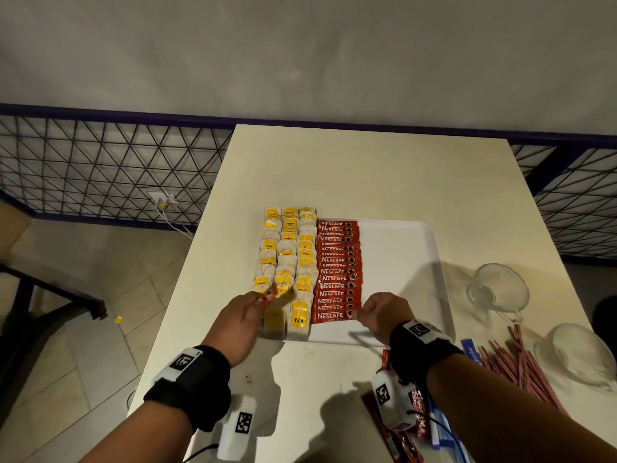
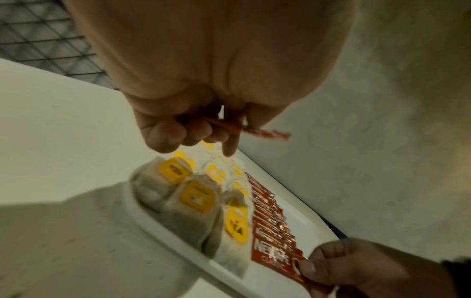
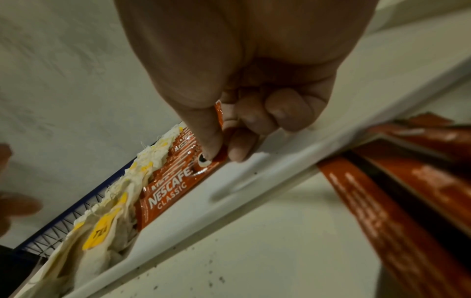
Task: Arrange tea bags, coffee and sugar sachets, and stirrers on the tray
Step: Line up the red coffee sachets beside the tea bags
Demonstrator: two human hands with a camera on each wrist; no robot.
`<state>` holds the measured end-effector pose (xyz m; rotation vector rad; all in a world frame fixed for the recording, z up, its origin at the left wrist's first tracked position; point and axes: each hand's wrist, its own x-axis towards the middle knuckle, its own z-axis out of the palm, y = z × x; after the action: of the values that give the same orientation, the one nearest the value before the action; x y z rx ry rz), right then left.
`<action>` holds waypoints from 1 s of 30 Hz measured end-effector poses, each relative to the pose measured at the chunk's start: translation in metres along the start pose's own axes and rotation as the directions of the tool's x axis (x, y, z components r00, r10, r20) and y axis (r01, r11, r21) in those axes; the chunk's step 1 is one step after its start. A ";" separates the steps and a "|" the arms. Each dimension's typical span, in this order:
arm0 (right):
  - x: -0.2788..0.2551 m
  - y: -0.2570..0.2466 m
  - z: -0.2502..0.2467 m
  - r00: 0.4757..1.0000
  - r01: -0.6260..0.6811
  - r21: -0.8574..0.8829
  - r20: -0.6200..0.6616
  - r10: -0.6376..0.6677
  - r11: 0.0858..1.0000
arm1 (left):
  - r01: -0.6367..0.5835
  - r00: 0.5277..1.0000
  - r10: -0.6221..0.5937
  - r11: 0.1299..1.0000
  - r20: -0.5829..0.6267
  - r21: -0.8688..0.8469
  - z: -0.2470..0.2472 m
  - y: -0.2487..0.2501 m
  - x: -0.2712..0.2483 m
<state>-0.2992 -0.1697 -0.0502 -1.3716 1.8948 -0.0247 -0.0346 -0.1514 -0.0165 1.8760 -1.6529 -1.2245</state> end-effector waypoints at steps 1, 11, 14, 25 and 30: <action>0.001 0.001 0.001 1.000 -0.003 0.015 -0.003 0.003 1.000 | -0.048 0.998 0.045 0.993 0.038 0.105 0.004 0.004 0.003; 0.009 0.007 0.003 1.000 -0.011 0.065 0.012 0.010 0.998 | -0.254 0.959 0.157 0.841 0.234 0.478 0.065 0.045 0.034; 0.009 0.010 0.003 1.000 0.008 0.088 0.015 -0.010 0.996 | -0.232 0.962 0.121 0.834 0.245 0.500 0.076 0.049 0.037; 0.010 0.015 0.002 0.997 0.049 0.139 0.044 -0.056 0.989 | -0.442 0.897 0.215 0.408 0.387 0.799 0.089 0.055 0.031; 0.008 0.016 0.000 0.996 0.080 0.122 0.039 -0.085 0.989 | -0.382 0.924 0.182 0.430 0.336 0.818 0.093 0.061 0.029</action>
<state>-0.3130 -0.1694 -0.0619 -1.3568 1.7699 -0.1469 -0.1467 -0.1685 -0.0339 1.7913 -2.9690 -0.3638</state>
